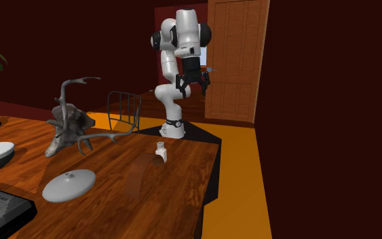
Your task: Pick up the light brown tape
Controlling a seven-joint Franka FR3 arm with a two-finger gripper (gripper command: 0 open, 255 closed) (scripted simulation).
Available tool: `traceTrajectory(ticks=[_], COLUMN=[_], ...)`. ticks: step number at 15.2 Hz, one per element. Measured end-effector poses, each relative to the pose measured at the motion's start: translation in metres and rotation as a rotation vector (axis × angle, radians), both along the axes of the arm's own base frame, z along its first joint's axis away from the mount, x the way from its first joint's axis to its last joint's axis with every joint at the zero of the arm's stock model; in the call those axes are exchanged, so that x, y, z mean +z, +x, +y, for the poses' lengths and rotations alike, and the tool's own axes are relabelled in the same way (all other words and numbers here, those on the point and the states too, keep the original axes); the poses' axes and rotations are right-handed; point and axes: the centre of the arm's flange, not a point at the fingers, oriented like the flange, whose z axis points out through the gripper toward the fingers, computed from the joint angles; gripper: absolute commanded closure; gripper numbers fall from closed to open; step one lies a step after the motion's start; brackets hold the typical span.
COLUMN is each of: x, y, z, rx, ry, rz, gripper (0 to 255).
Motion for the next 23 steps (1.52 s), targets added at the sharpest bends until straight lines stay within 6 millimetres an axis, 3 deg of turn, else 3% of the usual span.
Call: traceTrajectory(ticks=[12,19,23], x=[-0.078,-0.120,-0.145], y=[0.048,0.058,0.058], z=[-0.134,-0.216,-0.252], rx=[-0.246,-0.388,-0.455], ry=[0.026,0.041,0.048], rz=[0.032,0.052,0.061], gripper=[0,0,0])
